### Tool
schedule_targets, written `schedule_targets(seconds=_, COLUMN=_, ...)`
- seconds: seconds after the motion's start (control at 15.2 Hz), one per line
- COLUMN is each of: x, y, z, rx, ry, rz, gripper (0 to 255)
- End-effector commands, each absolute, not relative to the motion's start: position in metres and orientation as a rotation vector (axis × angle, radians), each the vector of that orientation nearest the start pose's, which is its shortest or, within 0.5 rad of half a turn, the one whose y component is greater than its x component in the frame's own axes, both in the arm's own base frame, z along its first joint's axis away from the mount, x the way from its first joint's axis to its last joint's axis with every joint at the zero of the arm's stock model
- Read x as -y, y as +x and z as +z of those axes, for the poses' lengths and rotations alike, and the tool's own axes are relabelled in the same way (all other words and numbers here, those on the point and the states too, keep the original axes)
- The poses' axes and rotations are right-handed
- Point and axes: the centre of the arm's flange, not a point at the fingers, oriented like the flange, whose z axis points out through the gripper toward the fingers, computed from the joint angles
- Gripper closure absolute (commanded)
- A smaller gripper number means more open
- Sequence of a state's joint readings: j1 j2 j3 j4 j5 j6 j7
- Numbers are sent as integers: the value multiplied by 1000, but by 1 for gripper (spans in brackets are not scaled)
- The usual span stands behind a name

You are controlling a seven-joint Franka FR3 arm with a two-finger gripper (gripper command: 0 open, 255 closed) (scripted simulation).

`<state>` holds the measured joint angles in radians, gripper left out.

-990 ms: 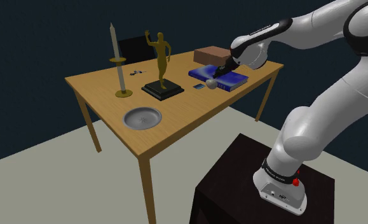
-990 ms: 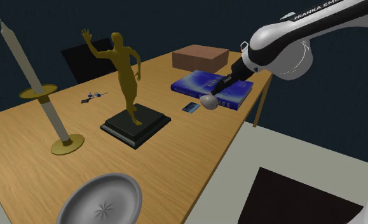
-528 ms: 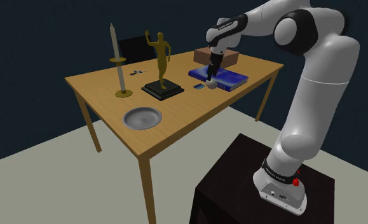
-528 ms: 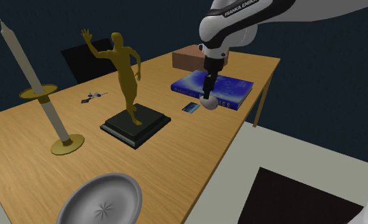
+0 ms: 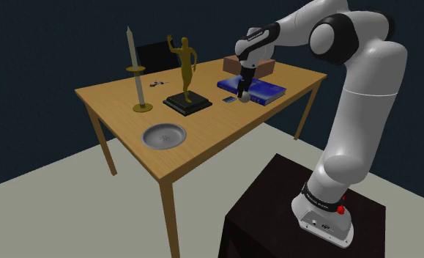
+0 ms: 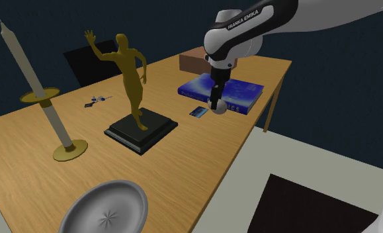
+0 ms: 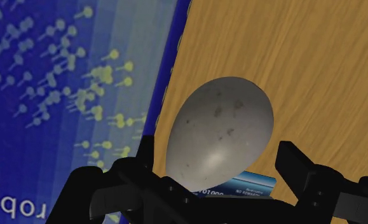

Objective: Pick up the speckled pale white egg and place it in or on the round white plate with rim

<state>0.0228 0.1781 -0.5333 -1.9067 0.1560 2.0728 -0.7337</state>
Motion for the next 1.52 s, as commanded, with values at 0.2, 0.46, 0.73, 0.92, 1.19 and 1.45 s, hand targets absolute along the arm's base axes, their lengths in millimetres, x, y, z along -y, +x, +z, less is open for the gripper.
schedule_targets(seconds=0.2, x=274, y=531, z=418, rx=243, ry=-3102, rz=-62, gripper=0)
schedule_targets(seconds=0.46, x=274, y=531, z=417, rx=243, ry=-3102, rz=-62, gripper=255)
schedule_targets(seconds=0.73, x=275, y=533, z=416, rx=243, ry=-3102, rz=-62, gripper=255)
schedule_targets(seconds=0.92, x=274, y=531, z=423, rx=243, ry=-3102, rz=-62, gripper=255)
schedule_targets(seconds=1.19, x=274, y=531, z=444, rx=243, ry=-3102, rz=-62, gripper=255)
schedule_targets(seconds=1.45, x=274, y=531, z=466, rx=243, ry=-3102, rz=-62, gripper=255)
